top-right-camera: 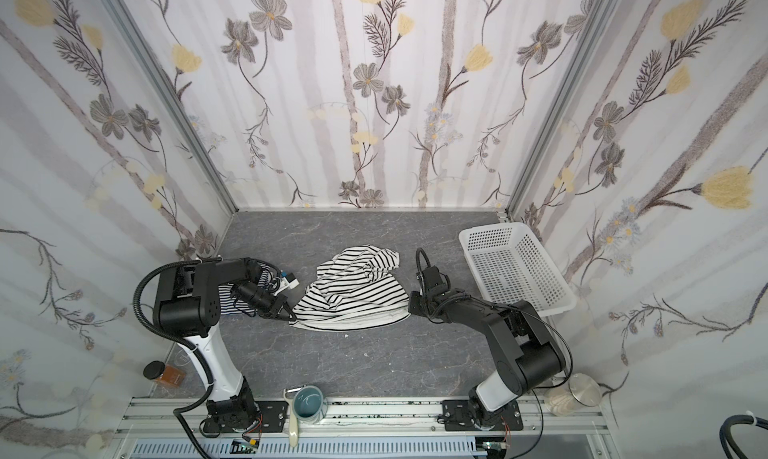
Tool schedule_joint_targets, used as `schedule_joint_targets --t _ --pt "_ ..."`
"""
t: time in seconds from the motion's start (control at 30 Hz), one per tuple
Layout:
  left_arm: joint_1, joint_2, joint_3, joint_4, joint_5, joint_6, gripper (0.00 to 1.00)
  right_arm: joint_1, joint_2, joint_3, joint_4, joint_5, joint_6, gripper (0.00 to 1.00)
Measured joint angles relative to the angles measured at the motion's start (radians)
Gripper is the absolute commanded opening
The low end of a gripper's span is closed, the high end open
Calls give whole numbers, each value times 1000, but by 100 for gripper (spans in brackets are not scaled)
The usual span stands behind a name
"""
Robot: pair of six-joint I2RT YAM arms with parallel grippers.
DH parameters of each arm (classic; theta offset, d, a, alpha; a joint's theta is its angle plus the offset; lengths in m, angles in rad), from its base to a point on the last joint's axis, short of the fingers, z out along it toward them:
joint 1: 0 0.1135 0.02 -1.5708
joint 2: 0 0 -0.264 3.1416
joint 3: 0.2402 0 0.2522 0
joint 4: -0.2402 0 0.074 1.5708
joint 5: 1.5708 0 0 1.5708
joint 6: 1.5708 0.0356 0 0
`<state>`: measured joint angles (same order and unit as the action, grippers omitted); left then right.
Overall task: Fold and stack the tank tops
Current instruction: 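Lift the top high with both grippers, stretching it between them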
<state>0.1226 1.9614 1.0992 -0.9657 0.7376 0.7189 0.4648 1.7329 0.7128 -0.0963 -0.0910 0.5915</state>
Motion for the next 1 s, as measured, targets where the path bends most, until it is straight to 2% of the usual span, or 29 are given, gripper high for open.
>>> schedule_joint_targets --t 0.2,0.37,0.47,0.6,0.8,1.0 --pt "0 -4 -6 0 4 0 0 13 14 16 -12 13 2 10" --pt "0 -7 -6 0 14 -3 0 16 -5 16 -56 16 2 0" --pt "0 -11 5 -1 21 -21 0 18 -34 23 -118 20 -2 0" --pt "0 -37 48 -22 48 -42 0 17 -91 112 -195 40 -10 0" --pt "-5 -53 292 -158 154 -41 0 13 -165 379 -334 106 -51 0" --pt "-40 -49 697 -319 262 -72 0 5 -192 706 -457 165 -99 0"
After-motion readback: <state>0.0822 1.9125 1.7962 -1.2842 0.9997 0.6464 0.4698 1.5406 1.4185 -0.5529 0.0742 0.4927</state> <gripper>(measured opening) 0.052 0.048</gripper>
